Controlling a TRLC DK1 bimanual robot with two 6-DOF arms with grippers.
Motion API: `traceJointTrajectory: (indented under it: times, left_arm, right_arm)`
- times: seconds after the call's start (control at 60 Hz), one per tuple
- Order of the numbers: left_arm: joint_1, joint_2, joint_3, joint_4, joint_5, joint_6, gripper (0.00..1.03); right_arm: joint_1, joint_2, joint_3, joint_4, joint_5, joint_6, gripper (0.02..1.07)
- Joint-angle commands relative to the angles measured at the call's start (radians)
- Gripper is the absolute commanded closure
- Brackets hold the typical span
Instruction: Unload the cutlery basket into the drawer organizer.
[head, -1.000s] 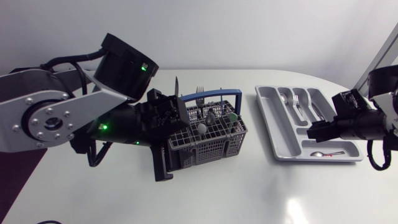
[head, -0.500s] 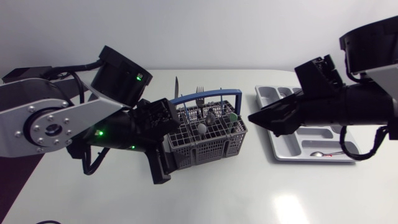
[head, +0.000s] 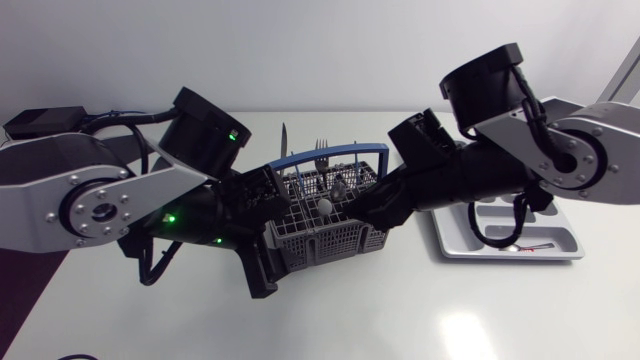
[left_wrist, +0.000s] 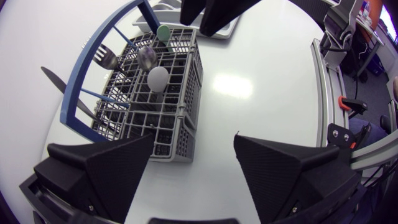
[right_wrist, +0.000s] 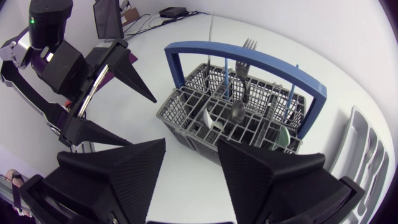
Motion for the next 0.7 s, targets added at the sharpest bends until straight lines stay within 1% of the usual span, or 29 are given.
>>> traceJointTrajectory:
  times: [0.0,0.117,0.167,0.233,0.417,0.45,0.55,0.683]
  left_arm:
    - [0.010,0.011,-0.027,-0.008,-0.005,-0.029,0.14]
    - [0.008,0.007,-0.027,-0.014,-0.006,-0.040,0.14]
    - [0.008,0.004,-0.027,-0.017,-0.006,-0.040,0.14]
    - [0.010,-0.002,-0.027,-0.020,-0.006,-0.040,0.14]
    - [0.021,-0.013,-0.024,-0.018,-0.006,-0.047,0.14]
    - [0.022,-0.013,-0.026,-0.017,-0.006,-0.047,0.14]
    - [0.034,-0.010,-0.026,-0.012,0.003,-0.047,0.14]
    - [0.039,-0.002,-0.027,-0.009,0.023,-0.049,0.14]
  right_arm:
    - [0.011,0.045,0.029,0.026,0.001,0.022,0.48]
    - [0.011,0.097,0.030,0.062,0.002,0.013,0.48]
    - [0.011,0.116,0.030,0.081,0.002,0.010,0.53]
    - [0.013,0.139,0.034,0.098,0.002,0.005,0.54]
    - [0.025,0.182,0.057,0.115,0.007,-0.010,0.54]
    - [0.028,0.189,0.061,0.118,0.010,-0.010,0.57]
    - [0.036,0.212,0.075,0.125,0.015,-0.010,0.57]
    - [0.047,0.243,0.087,0.138,0.025,-0.015,0.63]
